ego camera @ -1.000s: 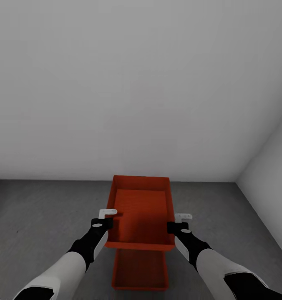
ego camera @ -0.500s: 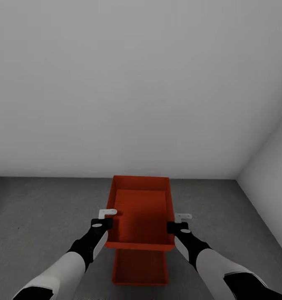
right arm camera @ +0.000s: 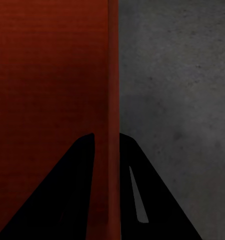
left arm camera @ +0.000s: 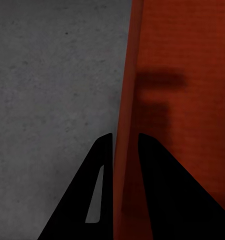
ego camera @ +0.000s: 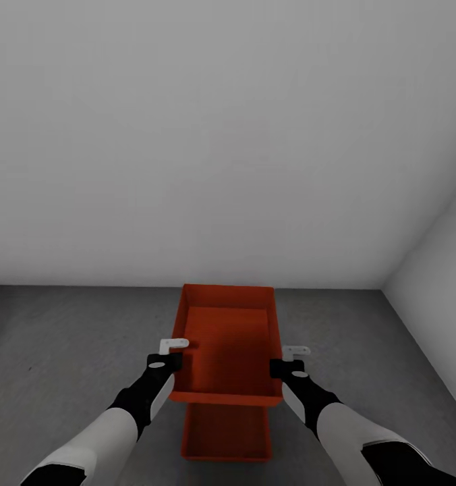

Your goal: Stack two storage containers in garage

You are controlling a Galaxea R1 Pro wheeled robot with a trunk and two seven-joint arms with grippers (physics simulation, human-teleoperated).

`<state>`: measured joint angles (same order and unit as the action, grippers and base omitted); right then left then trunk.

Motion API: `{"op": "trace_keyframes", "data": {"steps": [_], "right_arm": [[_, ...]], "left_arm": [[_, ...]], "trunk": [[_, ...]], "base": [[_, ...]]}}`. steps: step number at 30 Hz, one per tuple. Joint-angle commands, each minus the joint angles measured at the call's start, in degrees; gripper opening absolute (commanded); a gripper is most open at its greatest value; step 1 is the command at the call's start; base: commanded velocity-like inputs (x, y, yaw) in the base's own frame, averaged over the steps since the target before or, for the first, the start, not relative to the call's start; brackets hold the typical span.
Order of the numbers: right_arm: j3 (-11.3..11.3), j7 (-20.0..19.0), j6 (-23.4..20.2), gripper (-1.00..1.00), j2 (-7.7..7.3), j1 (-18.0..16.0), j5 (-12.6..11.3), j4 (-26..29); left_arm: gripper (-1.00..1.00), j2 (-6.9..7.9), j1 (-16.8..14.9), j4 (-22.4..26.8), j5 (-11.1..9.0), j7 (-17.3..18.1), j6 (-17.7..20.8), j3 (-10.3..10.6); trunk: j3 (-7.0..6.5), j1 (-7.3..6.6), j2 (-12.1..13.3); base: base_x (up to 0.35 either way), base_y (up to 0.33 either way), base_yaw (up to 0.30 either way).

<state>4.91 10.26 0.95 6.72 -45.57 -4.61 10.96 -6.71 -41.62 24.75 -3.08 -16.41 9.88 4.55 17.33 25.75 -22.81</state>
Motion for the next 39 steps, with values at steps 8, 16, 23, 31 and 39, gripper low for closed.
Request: {"op": "trace_keyframes", "data": {"steps": [8,16,23,31,39], "right_arm": [[-0.52,0.46,0.20,-1.00,-1.36,-0.05,0.39,0.20],[-0.52,0.46,0.19,-1.00,-1.36,-0.05,0.32,0.20],[-0.52,0.47,0.20,-1.00,-1.36,-0.05,0.36,0.20],[-0.52,0.47,0.18,-1.00,-1.36,-0.05,0.38,0.20],[-0.52,0.47,0.20,-1.00,-1.36,-0.05,0.39,0.20]], "left_arm": [[-1.00,1.01,-0.04,0.04,0.09,-1.52,0.53,-1.83],[-1.00,1.04,-0.04,-0.08,0.09,-1.52,0.53,-1.83],[-1.00,1.06,-0.04,-0.14,0.01,-1.52,0.51,-1.83],[-1.00,1.06,-0.04,-0.14,0.00,-1.52,0.52,-1.83],[-1.00,1.08,-0.04,-0.14,0.00,-1.52,0.51,-1.83]], "trunk": [[0.09,0.03,-0.11],[0.09,0.03,-0.11],[0.09,0.03,-0.11],[0.09,0.03,-0.11],[0.09,0.03,-0.11]], "base": [[0.000,0.000,0.000],[-0.008,0.000,0.000],[-0.124,0.000,0.000],[-0.167,0.000,0.000],[-0.143,0.000,0.000]]}}
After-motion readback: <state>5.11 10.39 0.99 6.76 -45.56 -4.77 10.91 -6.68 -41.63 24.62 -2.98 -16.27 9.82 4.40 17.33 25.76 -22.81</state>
